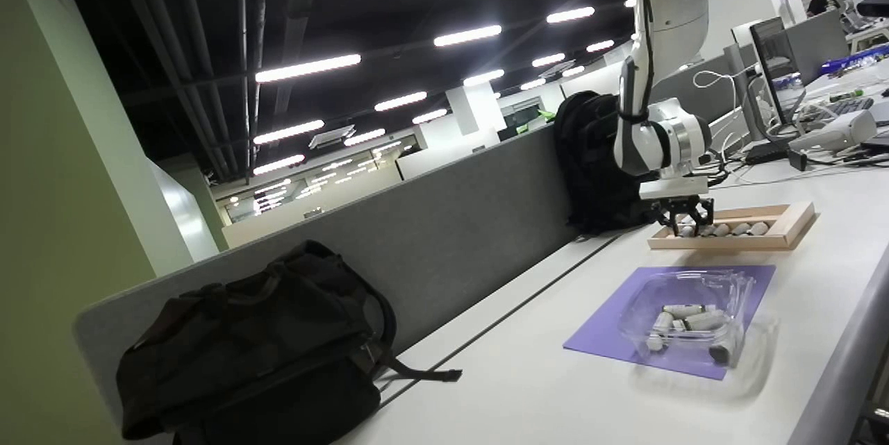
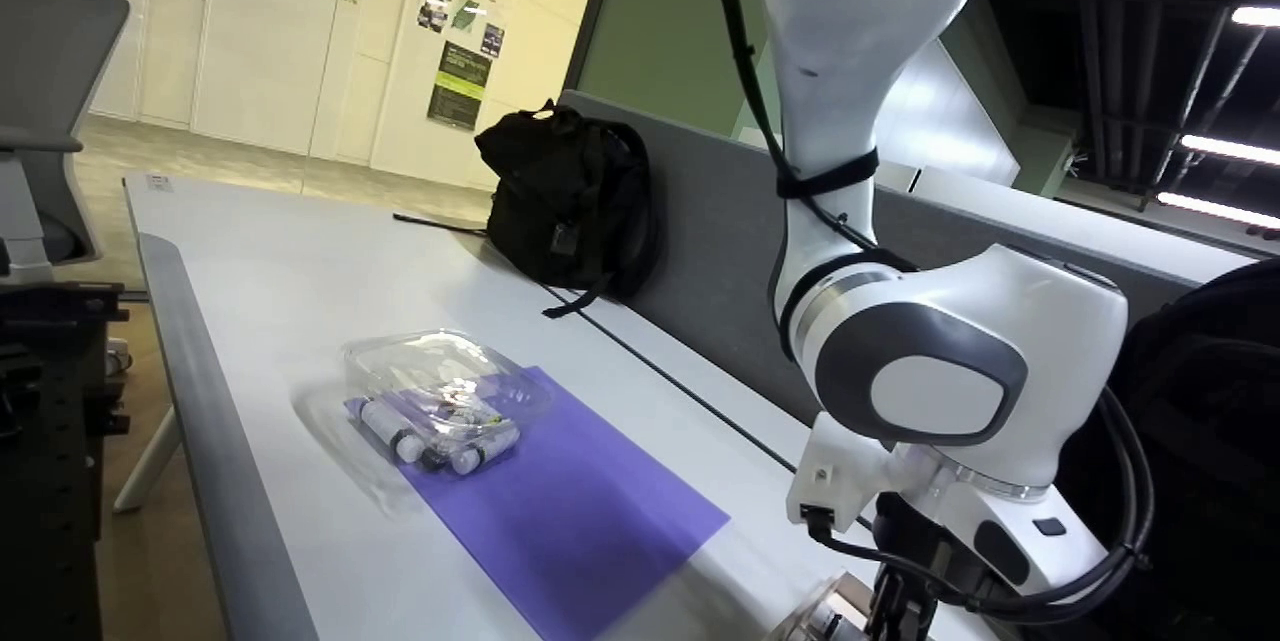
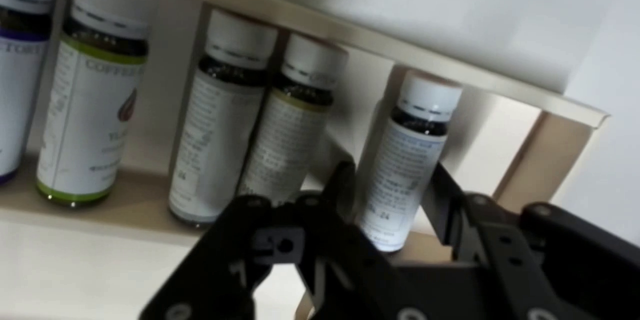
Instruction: Remove one bottle from the tray and place it on the table
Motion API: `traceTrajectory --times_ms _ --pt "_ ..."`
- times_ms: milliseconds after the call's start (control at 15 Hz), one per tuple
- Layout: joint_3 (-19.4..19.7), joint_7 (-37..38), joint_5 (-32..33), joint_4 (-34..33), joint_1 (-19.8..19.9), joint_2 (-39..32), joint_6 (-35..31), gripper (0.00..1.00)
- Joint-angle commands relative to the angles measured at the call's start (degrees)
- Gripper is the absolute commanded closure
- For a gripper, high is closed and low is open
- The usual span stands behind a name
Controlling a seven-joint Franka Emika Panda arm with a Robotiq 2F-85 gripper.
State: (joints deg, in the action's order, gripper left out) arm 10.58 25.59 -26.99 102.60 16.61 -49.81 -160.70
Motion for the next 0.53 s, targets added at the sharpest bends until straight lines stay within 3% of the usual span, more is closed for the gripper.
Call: traceTrajectory --times_ms 0,67,467 --pt "0.2 1.1 0.2 -0.6 -0.1 0.3 0.7 0.89" --pt "0.6 1.3 0.4 -0.1 -0.5 0.9 0.6 0.95" --pt "2.7 -1.2 3.6 5.4 -2.8 8.1 2.2 0.93"
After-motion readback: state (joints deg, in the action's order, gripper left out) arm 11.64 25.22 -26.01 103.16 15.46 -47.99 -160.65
